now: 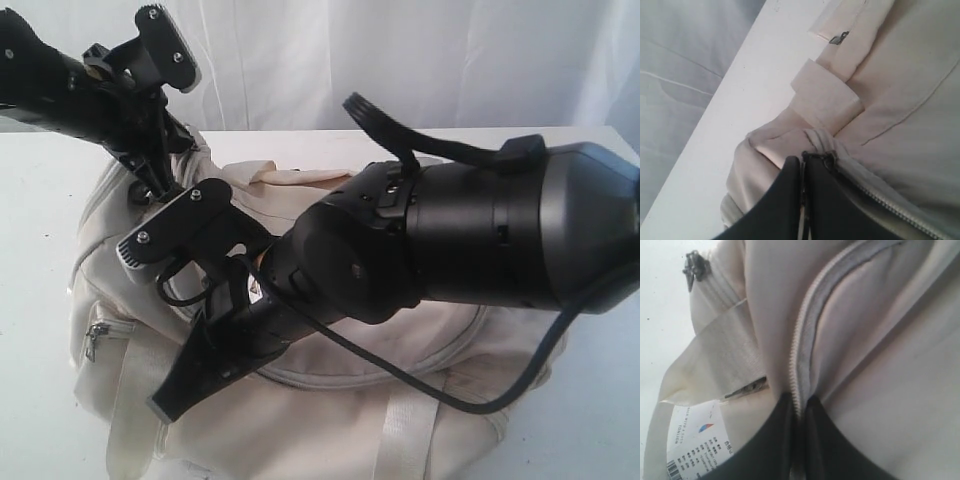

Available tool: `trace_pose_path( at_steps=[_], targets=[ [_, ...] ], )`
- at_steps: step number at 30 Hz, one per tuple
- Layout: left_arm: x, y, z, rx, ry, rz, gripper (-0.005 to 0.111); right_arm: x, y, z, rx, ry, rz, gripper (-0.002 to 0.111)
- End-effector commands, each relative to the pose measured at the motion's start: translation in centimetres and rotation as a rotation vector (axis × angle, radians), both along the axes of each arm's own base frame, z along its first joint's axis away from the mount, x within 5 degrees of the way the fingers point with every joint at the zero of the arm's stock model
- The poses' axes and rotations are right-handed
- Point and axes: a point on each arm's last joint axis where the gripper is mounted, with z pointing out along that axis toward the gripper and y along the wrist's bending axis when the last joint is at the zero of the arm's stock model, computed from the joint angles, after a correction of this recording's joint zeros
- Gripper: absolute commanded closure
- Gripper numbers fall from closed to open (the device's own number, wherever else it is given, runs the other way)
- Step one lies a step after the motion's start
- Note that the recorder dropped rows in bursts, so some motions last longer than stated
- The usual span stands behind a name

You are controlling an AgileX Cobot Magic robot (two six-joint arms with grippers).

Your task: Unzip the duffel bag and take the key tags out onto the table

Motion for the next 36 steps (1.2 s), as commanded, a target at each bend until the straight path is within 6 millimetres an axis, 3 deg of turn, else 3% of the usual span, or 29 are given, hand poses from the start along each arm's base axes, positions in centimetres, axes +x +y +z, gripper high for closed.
trace_pose_path(
  at_steps=[1,7,16,19,22,23,24,25,28,31,33,36],
  targets=[
    [1.1,0.4,1.9,-0.073,-0.200,0.063,0.107,-1.1,-0.9,-1.2,-0.112,0.090,0.003,0.108],
    [2.3,0.4,2.4,-0.113,-0.338,0.103,0.107,-1.1,-0.9,-1.2,-0.110,0.095,-0.004,0.108],
    [3.3,-0.1,-0.5,-0.112,-0.232,0.116,0.104,-1.1,-0.9,-1.2,-0.107,0.105,-0.020,0.108],
    [2.9,-0.1,-0.7,-0.097,-0.179,0.103,0.085,-1.1,-0.9,-1.2,-0.107,0.106,-0.022,0.108],
    [2.2,0.0,0.0,-0.090,-0.153,0.090,0.048,-1.1,-0.9,-1.2,-0.105,0.110,-0.029,0.108],
    [1.6,0.2,0.7,-0.089,-0.140,0.081,0.025,-1.1,-0.9,-1.2,-0.104,0.113,-0.033,0.108],
    [0.6,0.4,2.1,-0.101,-0.143,0.076,0.012,-1.1,-0.9,-1.2,-0.101,0.121,-0.046,0.108],
    [0.0,0.6,2.9,-0.105,-0.147,0.071,0.010,-1.1,-0.9,-1.2,-0.101,0.121,-0.046,0.108],
    [-3.4,1.6,6.4,-0.106,-0.130,0.035,0.017,-1.1,-0.9,-1.2,-0.099,0.125,-0.049,0.108],
    [-7.0,2.5,8.4,-0.080,-0.051,-0.006,0.022,-1.1,-0.9,-0.4,-0.083,0.116,-0.045,0.108],
    [-10.2,4.5,8.6,0.046,0.116,-0.020,0.037,-1.4,-1.5,1.2,-0.052,0.102,-0.040,0.107],
    [-12.0,6.6,7.8,0.099,0.217,0.031,0.068,-1.8,-2.3,3.1,-0.017,0.076,-0.033,0.093]
  ],
)
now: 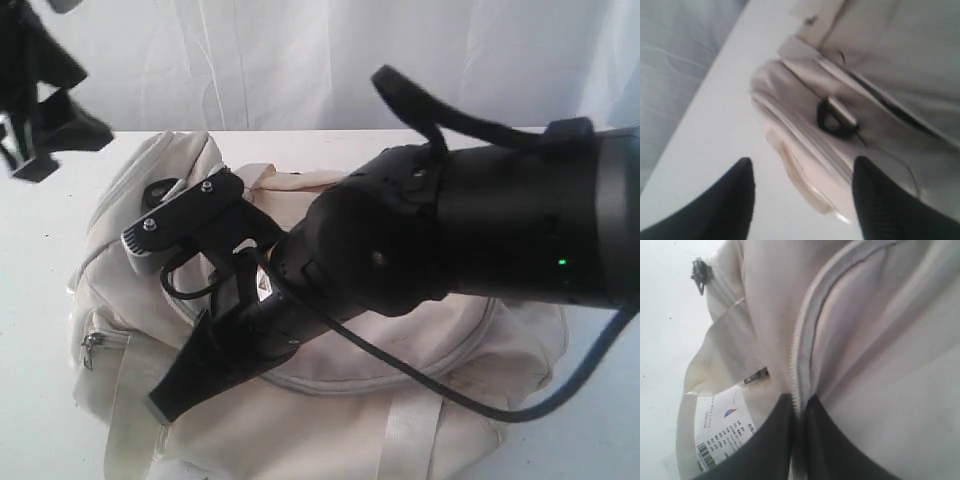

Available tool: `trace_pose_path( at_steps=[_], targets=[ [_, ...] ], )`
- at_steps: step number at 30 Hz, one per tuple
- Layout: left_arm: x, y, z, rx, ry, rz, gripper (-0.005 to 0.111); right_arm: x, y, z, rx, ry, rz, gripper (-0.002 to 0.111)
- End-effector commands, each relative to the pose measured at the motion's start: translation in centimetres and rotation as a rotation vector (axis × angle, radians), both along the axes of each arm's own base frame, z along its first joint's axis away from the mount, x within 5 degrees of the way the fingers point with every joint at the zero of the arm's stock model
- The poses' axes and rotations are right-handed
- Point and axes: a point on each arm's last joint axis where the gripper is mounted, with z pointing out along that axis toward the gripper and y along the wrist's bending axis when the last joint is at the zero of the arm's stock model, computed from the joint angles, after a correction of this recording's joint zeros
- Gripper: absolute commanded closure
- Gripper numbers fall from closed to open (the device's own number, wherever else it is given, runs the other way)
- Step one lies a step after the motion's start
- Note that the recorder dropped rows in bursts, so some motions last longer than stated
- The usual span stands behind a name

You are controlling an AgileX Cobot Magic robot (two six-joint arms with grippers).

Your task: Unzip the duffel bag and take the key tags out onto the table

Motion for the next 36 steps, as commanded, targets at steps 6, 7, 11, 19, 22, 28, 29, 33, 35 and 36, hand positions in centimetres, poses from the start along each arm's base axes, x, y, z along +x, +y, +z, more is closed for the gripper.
trace_pose_path(
  at_steps=[6,7,11,19,22,28,29,33,35,36],
  targets=[
    [-4.7,3.4,-6.2,0.017,0.235,0.141,0.107,-1.7,-3.2,2.9,-0.110,-0.013,0.078,0.056],
    [-4.8,3.4,-6.7,0.001,0.232,0.145,0.107,-1.7,-3.3,2.8,-0.136,-0.026,0.102,0.056],
    [-4.8,3.2,-7.7,-0.066,0.186,0.165,0.107,-0.9,-3.9,2.5,-0.238,-0.179,0.197,0.056],
    [-5.9,3.0,-6.3,-0.137,0.125,0.162,0.107,-0.3,-4.1,2.6,-0.258,-0.238,0.173,0.057],
    [-6.0,2.9,-6.1,-0.160,0.124,0.163,0.107,-0.7,-3.9,2.6,-0.222,-0.180,0.160,0.057],
    [-6.0,2.8,-6.1,-0.191,0.128,0.166,0.107,-0.7,-3.8,2.4,-0.228,-0.174,0.160,0.057],
    [-6.0,2.7,-6.0,-0.194,0.129,0.166,0.107,-0.6,-3.8,2.2,-0.240,-0.185,0.165,0.057],
    [-6.0,2.7,-6.0,-0.209,0.128,0.167,0.107,-0.3,-3.4,1.6,-0.260,-0.196,0.174,0.057],
    [-6.0,2.7,-6.0,-0.209,0.126,0.168,0.107,-0.2,-3.2,1.1,-0.269,-0.190,0.176,0.057],
    [-6.0,2.7,-6.0,-0.209,0.126,0.168,0.107,-0.2,-3.1,0.8,-0.277,-0.186,0.177,0.057]
  ],
)
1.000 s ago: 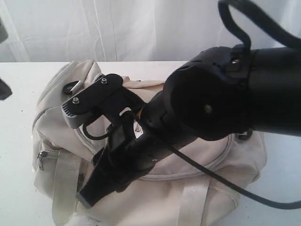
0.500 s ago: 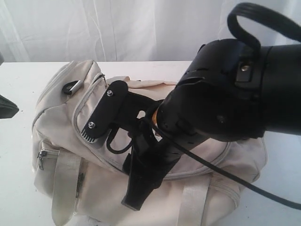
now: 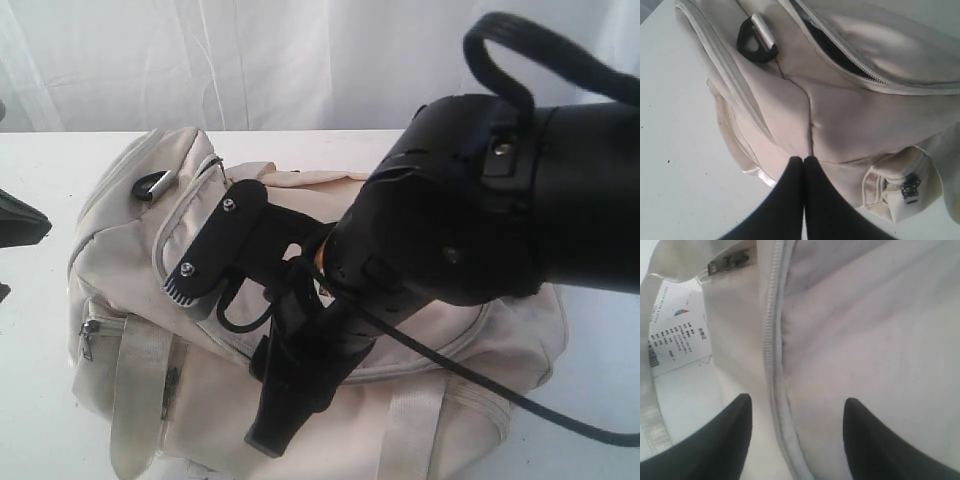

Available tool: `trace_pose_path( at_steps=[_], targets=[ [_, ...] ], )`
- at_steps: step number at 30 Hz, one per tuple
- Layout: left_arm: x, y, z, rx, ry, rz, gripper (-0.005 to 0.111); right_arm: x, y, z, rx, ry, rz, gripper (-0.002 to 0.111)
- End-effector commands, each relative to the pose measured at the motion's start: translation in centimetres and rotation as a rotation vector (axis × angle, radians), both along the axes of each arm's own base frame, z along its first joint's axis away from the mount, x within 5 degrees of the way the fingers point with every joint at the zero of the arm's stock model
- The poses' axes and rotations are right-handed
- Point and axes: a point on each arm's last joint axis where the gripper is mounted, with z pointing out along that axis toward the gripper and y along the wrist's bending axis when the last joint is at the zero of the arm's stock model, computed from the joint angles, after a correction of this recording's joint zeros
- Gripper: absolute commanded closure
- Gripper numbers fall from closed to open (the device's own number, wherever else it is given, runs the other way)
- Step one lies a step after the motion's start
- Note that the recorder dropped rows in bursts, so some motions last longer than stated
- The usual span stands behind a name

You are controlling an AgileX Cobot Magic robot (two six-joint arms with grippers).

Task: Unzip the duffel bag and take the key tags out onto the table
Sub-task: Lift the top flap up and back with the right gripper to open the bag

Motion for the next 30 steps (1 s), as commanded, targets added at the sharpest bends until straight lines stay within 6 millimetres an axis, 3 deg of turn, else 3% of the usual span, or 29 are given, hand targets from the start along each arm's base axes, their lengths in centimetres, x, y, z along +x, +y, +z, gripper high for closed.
trace_pose_path(
  at_steps=[1,6,19,30],
  targets=[
    [-0.3,-0.1,0.0,-0.024,0.007,0.005,0.107,0.3,0.5,-1.1,-0.028,-0.002,0.008,0.057],
    [-0.2,-0.1,0.0,-0.025,0.003,0.006,0.107,0.9,0.4,-1.5,-0.088,-0.081,0.045,0.057],
    [-0.2,-0.2,0.1,-0.040,0.003,0.009,0.107,1.1,-0.3,0.0,-0.082,-0.155,0.058,0.057],
    [-0.2,-0.2,0.1,-0.046,0.005,0.009,0.107,1.2,-1.2,-0.3,-0.170,-0.136,-0.005,0.057]
  ],
)
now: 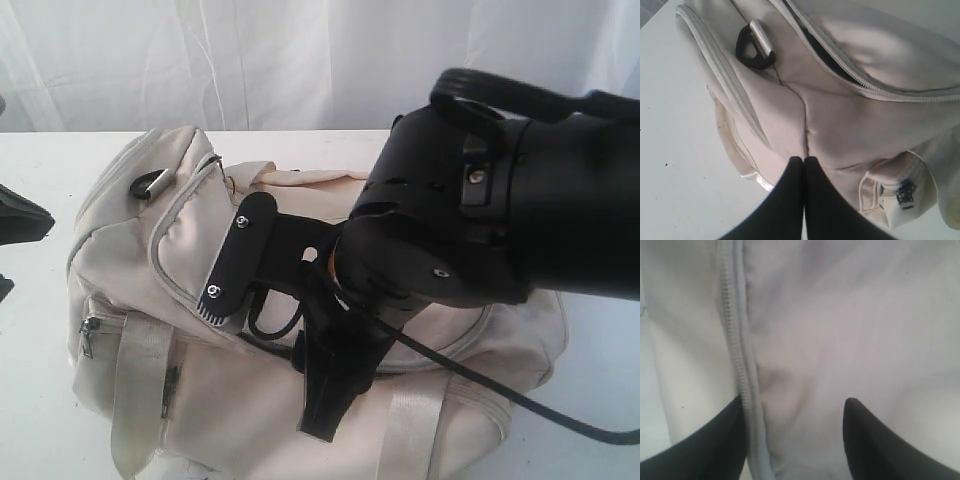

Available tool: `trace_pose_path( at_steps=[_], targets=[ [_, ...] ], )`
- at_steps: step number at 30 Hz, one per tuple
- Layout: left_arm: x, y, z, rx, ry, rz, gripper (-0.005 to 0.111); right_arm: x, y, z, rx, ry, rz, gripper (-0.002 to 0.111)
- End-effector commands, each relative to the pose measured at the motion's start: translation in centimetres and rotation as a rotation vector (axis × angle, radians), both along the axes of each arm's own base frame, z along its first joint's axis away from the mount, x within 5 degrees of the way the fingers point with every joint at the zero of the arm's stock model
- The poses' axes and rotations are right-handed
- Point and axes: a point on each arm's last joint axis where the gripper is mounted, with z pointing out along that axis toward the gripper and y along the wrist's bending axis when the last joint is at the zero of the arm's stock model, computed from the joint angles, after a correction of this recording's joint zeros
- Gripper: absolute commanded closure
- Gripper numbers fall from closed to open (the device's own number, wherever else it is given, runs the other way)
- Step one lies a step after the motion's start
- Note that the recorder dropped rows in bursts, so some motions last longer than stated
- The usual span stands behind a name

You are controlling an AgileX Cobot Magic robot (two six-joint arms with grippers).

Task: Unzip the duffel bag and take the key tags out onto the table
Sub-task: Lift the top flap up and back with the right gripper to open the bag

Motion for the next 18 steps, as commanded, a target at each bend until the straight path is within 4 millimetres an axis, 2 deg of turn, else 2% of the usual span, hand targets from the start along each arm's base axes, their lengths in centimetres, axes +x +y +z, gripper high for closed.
trace_pose_path(
  at_steps=[1,6,8,11,12,13,18],
  targets=[
    [-0.3,-0.1,0.0,-0.028,0.008,0.004,0.107,0.0,-0.3,0.3,0.009,-0.003,-0.046,0.057],
    [-0.3,-0.1,0.0,-0.030,0.009,0.004,0.107,0.2,0.4,-0.1,0.077,0.001,-0.071,0.058],
    [-0.3,-0.1,0.0,-0.032,0.009,0.005,0.107,0.3,0.7,-0.6,0.076,-0.004,-0.062,0.065],
    [-0.3,-0.1,0.0,-0.032,0.009,0.005,0.107,1.1,0.7,-0.4,0.062,-0.093,-0.066,0.091],
    [-0.3,-0.1,0.0,-0.032,0.009,0.005,0.107,1.7,0.6,-0.1,0.065,-0.162,-0.076,0.104],
    [-0.3,-0.1,0.0,-0.032,0.009,0.005,0.107,2.2,0.7,0.5,0.087,-0.213,-0.090,0.108],
    [-0.3,-0.2,0.1,-0.050,0.013,0.006,0.107,5.5,1.1,3.3,0.206,-0.400,-0.131,0.108]
  ],
)
